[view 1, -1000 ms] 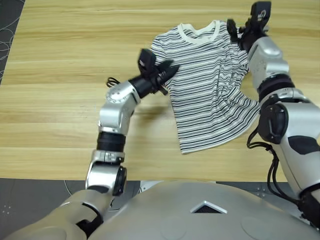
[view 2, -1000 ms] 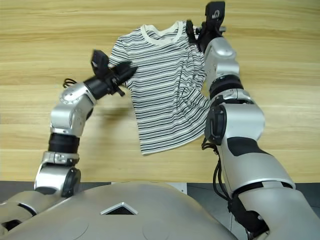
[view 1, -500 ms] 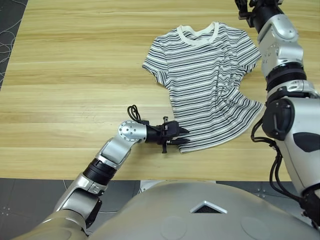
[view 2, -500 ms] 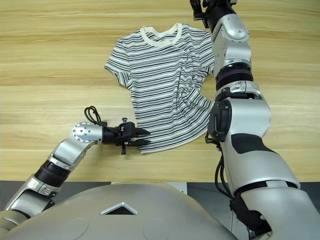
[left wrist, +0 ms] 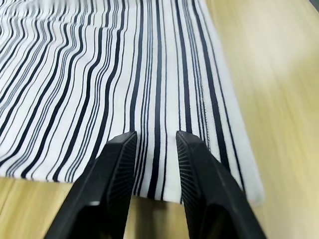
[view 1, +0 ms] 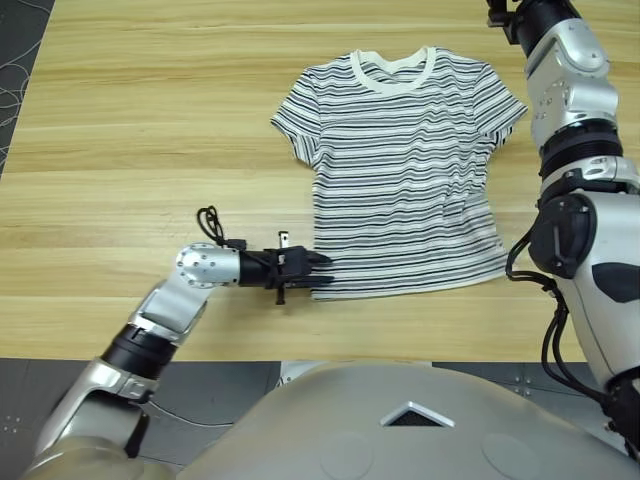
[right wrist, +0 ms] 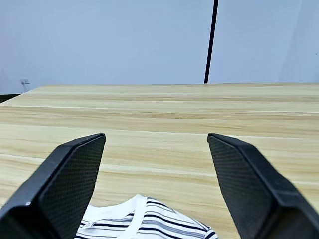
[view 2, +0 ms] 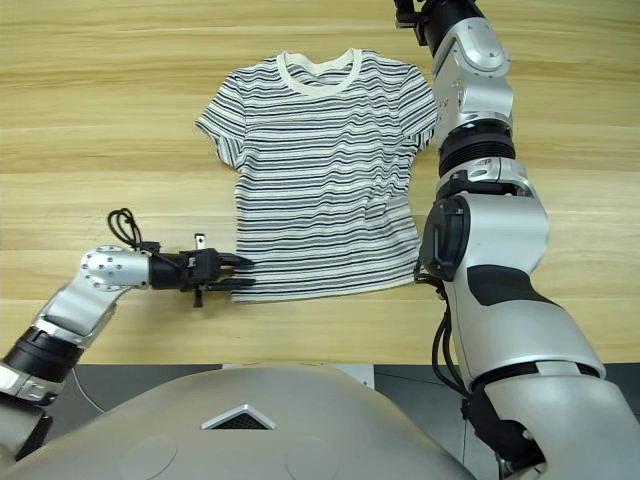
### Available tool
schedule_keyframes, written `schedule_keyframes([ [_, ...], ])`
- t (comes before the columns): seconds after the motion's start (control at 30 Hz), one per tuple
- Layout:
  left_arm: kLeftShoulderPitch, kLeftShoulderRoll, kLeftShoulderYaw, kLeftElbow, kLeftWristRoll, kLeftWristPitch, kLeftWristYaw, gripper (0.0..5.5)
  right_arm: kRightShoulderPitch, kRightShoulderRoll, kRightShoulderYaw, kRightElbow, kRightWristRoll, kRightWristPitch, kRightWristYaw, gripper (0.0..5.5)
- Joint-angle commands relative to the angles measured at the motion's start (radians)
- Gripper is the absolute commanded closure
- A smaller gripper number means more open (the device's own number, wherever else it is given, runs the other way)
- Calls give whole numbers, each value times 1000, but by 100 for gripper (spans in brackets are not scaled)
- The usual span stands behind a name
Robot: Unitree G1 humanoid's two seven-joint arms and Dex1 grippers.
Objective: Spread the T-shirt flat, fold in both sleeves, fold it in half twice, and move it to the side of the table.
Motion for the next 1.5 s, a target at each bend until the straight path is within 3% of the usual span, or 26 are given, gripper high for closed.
schedule_keyframes([
  [0.03, 165, 210, -2, 211, 113, 62, -71, 404, -43, -1, -4, 1, 8, 4, -8, 172],
  [0.17, 219, 267, 39, 221, 56, 24, -100, 404, -59, -1, -3, 9, 6, 5, -17, 172],
  [0.33, 172, 169, 130, 68, -174, 127, -78, 404, -54, 3, 3, 19, -3, -13, -26, 172],
  [0.5, 55, 69, 384, -262, -675, 352, -15, 404, -39, -11, 5, 23, -8, -24, -34, 172],
  [0.6, -174, -67, 506, -149, -801, 444, 203, 404, -24, -14, 4, 18, -6, -32, -37, 172],
  [0.7, -359, -190, 549, 56, -753, 457, 373, 404, -11, -10, 5, 12, -3, -37, -34, 172],
  [0.87, -626, -317, 464, 560, -399, 391, 605, 404, 40, -9, 2, -64, 15, -36, -22, 172],
  [1.03, -759, -459, 389, 872, -208, 341, 623, 404, 251, 52, 24, -474, 65, -12, -3, 172],
  [1.13, -764, -501, 381, 961, -162, 333, 581, 404, 415, 63, 41, -679, 68, -45, 13, 172],
  [1.3, -759, -540, 405, 1022, -114, 308, 550, 404, 586, 60, 34, -731, 62, -52, -5, 172],
  [1.5, -780, -540, 447, 1053, -54, 144, 599, 404, 673, 78, 49, -829, 82, -50, -6, 172],
])
